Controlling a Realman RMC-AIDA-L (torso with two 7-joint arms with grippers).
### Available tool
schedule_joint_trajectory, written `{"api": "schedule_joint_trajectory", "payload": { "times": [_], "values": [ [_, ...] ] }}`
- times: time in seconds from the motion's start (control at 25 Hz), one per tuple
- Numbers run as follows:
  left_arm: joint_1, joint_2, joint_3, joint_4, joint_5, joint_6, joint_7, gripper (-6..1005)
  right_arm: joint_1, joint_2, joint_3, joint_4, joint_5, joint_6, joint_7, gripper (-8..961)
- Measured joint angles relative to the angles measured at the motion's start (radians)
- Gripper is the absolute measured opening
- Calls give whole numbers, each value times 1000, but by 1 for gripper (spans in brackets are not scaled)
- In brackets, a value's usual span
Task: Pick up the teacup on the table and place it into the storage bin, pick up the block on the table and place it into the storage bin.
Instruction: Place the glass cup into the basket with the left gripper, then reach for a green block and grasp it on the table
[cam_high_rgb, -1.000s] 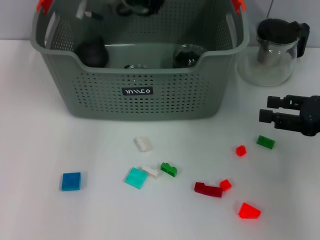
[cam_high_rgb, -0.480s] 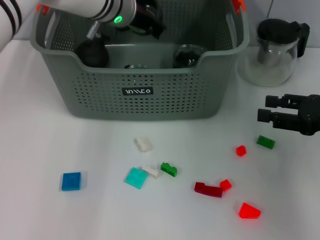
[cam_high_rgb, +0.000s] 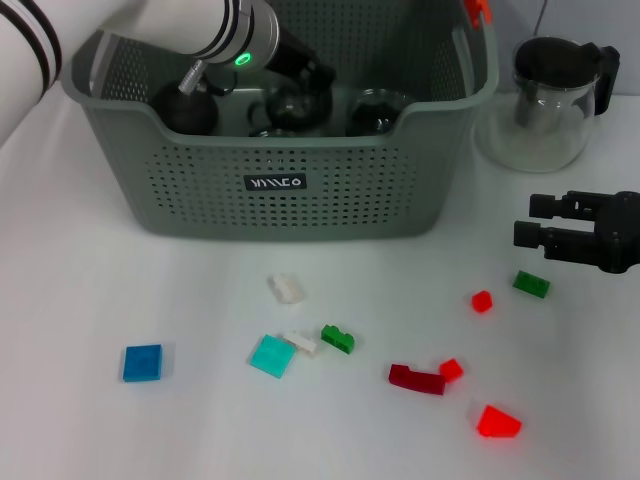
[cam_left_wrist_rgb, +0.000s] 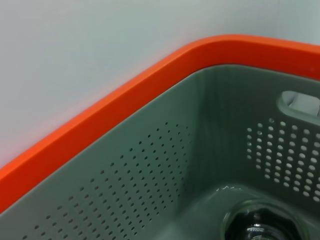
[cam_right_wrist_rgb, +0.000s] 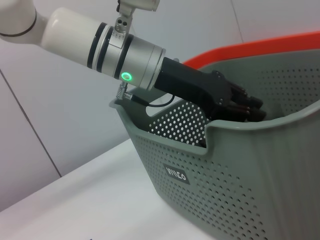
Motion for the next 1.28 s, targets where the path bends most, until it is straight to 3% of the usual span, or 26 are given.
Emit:
{"api": "schedule_joint_trajectory", "payload": {
  "times": [0.24, 0.4, 0.52, 0.6, 0.68, 0.76, 0.96, 1.12, 1.28],
  "values": [
    [22, -2, -3, 56, -5, 38, -9, 394, -1, 0, 3, 0, -8, 0, 0, 669],
    [73, -16, -27, 218, -70, 162, -13, 555, 0, -1, -1, -3, -8, -6, 0, 669],
    [173, -17, -34, 430, -291, 371, 23, 674, 3, -12, -3, -10, -21, -21, 1, 669],
    [251, -9, -37, 518, -518, 538, 101, 753, 6, -22, 0, -10, -43, -35, 2, 670],
    [329, -4, -38, 553, -730, 702, 220, 771, 10, -32, 0, -12, -71, -51, 0, 670],
    [406, -4, -32, 546, -900, 873, 352, 788, 16, -46, -2, -14, -100, -61, 0, 670],
    [503, -15, -10, 452, -957, 1075, 573, 832, 32, -66, 3, -77, -206, -79, 63, 670],
    [556, -10, -12, 292, -945, 1164, 817, 836, 59, -48, -3, -197, -324, -85, 171, 671],
    [601, -6, -14, 170, -929, 1081, 994, 834, 122, -27, -4, -266, -452, -86, 264, 671]
  ]
}}
